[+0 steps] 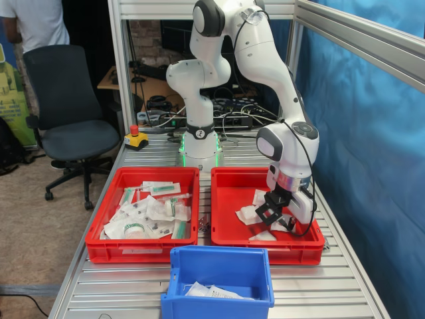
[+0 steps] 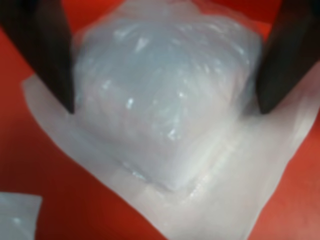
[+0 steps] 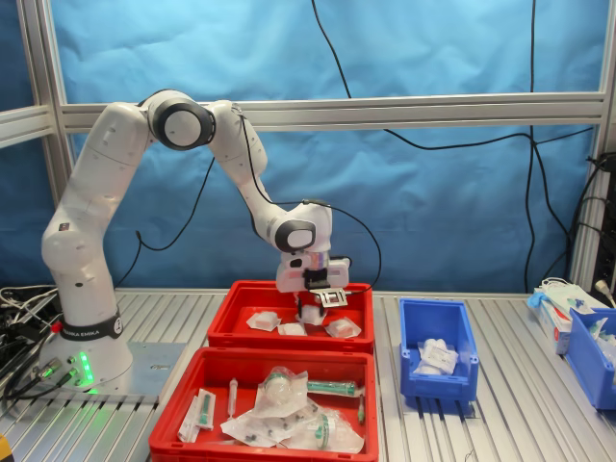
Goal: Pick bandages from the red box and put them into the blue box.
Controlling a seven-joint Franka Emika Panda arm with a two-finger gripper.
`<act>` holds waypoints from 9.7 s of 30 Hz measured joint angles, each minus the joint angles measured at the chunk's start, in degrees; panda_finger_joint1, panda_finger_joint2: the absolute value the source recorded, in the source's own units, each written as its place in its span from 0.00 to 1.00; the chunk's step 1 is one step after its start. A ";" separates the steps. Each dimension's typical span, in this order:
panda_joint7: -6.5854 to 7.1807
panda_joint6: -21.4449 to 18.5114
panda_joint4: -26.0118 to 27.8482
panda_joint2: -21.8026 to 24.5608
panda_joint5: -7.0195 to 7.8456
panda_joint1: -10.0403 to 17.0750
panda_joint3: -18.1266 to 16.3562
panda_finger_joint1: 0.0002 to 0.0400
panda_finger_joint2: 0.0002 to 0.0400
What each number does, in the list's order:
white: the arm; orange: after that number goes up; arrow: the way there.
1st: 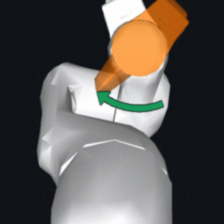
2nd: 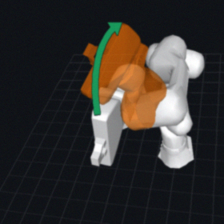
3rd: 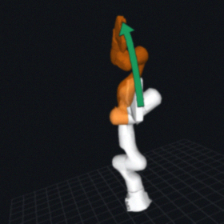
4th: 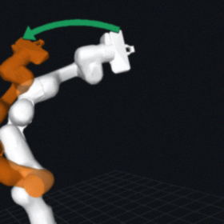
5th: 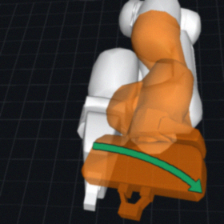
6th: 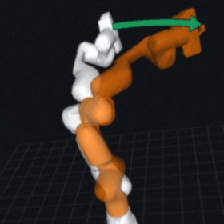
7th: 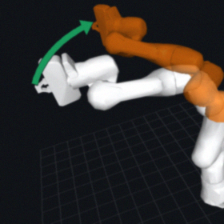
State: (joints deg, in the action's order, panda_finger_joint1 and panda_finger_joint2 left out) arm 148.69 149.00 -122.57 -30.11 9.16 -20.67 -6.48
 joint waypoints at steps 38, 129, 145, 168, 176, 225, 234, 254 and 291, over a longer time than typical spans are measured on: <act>0.00 -0.95 0.98 1.65 0.00 -1.05 9.41 0.18 0.18; -5.90 -26.38 49.32 -10.09 -11.16 3.91 30.72 0.18 0.18; -5.90 -25.54 49.85 -10.10 -11.16 3.91 31.28 0.18 0.18; -5.90 -25.35 50.00 -10.10 -11.16 3.91 31.63 0.45 0.45; -5.90 -25.35 50.00 -10.10 -11.16 3.91 31.69 0.70 0.70; -5.90 -25.47 49.35 -4.65 -11.16 0.31 25.64 1.00 1.00; -5.90 -25.49 40.97 4.67 -11.16 0.52 20.64 1.00 1.00; -5.90 -25.52 18.79 21.92 -11.16 8.91 11.10 1.00 1.00; -5.90 -25.52 7.77 27.87 -3.30 23.56 5.32 1.00 1.00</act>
State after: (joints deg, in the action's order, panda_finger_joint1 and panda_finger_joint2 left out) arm 142.78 123.48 -114.81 -2.24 5.86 2.89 -1.17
